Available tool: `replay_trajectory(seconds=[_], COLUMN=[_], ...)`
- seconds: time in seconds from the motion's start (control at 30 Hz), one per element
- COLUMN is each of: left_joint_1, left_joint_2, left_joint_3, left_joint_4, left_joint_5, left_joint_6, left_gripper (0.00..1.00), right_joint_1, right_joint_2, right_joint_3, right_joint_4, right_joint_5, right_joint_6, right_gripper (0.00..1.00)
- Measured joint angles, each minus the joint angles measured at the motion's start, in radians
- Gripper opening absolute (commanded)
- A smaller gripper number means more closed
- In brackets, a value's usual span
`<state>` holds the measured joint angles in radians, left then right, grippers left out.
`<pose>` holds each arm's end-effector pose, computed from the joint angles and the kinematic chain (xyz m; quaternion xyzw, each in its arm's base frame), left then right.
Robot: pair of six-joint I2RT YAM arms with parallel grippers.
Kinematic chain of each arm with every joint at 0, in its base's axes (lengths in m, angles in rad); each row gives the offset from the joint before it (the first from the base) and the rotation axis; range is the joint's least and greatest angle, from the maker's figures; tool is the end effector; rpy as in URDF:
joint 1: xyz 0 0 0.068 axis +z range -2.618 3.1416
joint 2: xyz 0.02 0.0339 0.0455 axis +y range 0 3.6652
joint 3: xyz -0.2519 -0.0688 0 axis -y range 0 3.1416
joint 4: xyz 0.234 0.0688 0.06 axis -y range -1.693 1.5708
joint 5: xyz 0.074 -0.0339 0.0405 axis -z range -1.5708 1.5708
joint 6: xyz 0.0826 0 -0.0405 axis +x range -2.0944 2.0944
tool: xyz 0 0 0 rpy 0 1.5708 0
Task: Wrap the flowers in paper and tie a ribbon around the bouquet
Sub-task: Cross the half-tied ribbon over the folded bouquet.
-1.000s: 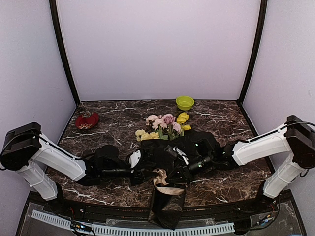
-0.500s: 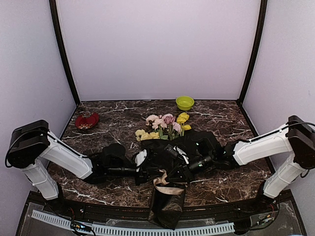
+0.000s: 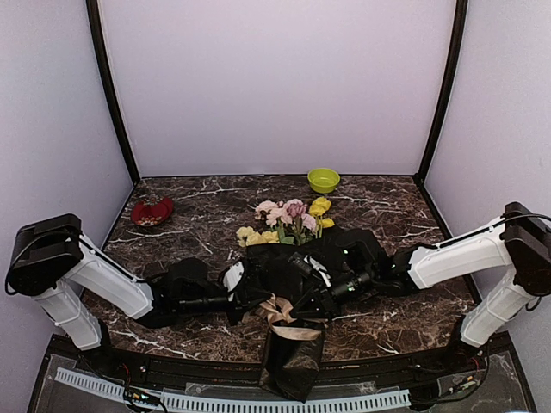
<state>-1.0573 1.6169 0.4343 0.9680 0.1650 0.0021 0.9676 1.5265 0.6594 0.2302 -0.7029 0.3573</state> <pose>0.1491 -0.2920 0.1381 0.4368 0.6436 -0.3702 0.5079 0.1354 0.2907 0.1441 -0.3997 0.7531 0.5023 0.1442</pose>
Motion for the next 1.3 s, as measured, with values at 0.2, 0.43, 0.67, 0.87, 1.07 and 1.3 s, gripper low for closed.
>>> replay_trajectory(seconds=[0.2, 0.43, 0.67, 0.87, 1.07, 1.3], left_joint_1=[0.002, 0.006, 0.006, 0.006, 0.008, -0.013], left_joint_2=[0.001, 0.035, 0.064, 0.037, -0.123, -0.29], left_joint_3=[-0.06, -0.075, -0.077, -0.075, -0.113, -0.163], left_joint_4=[0.079, 0.15, 0.164, 0.124, 0.097, -0.023], left_joint_5=[-0.097, -0.187, -0.207, -0.249, -0.232, -0.156], left_joint_6=[-0.047, -0.092, -0.12, -0.146, -0.154, -0.192], left_gripper=[0.0, 0.0, 0.26, 0.55, 0.63, 0.41], right_joint_1=[-0.001, -0.001, -0.001, -0.001, -0.001, -0.001], right_joint_2=[-0.001, -0.024, -0.026, -0.009, 0.006, 0.006], right_joint_3=[0.0, -0.004, -0.004, -0.004, -0.004, -0.004], right_joint_4=[-0.003, -0.009, -0.007, -0.006, 0.009, 0.018], right_joint_5=[-0.001, -0.002, -0.006, -0.008, -0.008, -0.007], right_joint_6=[-0.003, -0.005, -0.005, -0.005, 0.003, 0.007], right_gripper=[0.01, 0.01, 0.01, 0.01, 0.01, 0.02])
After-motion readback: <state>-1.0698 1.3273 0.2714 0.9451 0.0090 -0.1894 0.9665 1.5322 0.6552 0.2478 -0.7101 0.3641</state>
